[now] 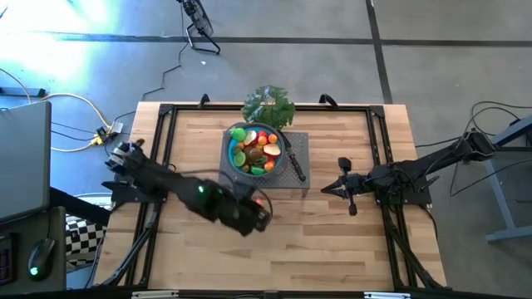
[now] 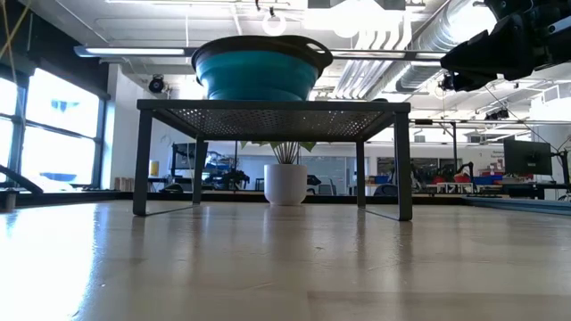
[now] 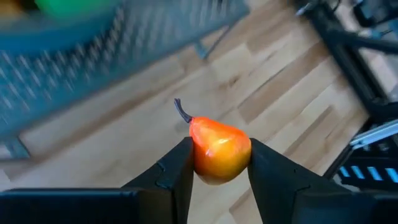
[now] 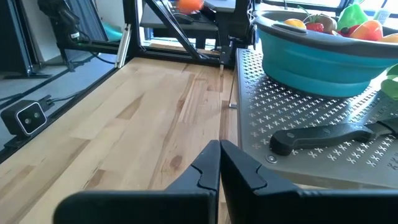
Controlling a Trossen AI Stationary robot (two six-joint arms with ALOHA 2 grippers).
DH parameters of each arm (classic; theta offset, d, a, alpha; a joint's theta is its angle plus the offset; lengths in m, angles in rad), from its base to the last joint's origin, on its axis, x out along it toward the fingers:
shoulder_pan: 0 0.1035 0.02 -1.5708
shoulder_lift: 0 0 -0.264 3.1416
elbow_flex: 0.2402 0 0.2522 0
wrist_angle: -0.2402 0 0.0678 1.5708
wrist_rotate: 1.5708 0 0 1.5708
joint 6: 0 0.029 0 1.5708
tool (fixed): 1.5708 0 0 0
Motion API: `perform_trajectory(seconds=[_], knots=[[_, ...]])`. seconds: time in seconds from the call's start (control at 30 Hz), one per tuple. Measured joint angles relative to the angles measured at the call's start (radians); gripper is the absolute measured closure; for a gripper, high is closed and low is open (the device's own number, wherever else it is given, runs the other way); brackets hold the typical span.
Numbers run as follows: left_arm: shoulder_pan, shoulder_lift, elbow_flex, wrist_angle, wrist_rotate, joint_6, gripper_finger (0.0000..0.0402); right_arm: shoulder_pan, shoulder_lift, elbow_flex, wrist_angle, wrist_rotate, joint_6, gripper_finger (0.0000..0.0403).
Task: Pick & Place Fruit
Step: Put the pear into the blue strainer bowl on the shelf, then return to Home Position
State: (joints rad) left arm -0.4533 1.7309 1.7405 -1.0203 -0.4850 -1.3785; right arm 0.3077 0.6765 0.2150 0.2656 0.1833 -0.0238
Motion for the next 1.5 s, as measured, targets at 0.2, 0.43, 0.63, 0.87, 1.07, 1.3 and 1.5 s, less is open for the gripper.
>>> perform_trajectory(seconds=[0.2, 0.43, 0.63, 0.87, 1.07, 1.3, 1.5], knots=[[0.077, -0.1, 0.0, -0.009, 0.0, 0.156, 0.0273, 0.0, 0.0, 0.0, 0.0, 0.0, 0.0, 0.0399], [0.188, -0.151, -0.001, -0.057, 0.003, 0.336, 0.0273, 0.0, 0.0, 0.0, 0.0, 0.0, 0.011, 0.0399], [0.277, -0.146, -0.001, -0.208, 0.033, 0.352, 0.0273, 0.0, 0.0, 0.0, 0.001, 0.0, 0.014, 0.0399], [0.328, -0.143, -0.001, -0.201, 0.034, 0.376, 0.0273, 0.0, 0.0, 0.0, 0.003, 0.028, -0.008, 0.0399], [0.338, -0.143, -0.001, -0.203, 0.029, 0.387, 0.0263, 0.0, 0.0, 0.0, 0.047, 0.121, -0.101, 0.0399], [0.338, -0.143, -0.001, -0.201, 0.022, 0.397, 0.0228, 0.0, 0.0, 0.0, 0.09, 0.13, -0.113, 0.0399], [0.338, -0.143, -0.001, -0.201, 0.022, 0.423, 0.0207, 0.0, 0.0, 0.0, 0.117, 0.129, -0.115, 0.0399]])
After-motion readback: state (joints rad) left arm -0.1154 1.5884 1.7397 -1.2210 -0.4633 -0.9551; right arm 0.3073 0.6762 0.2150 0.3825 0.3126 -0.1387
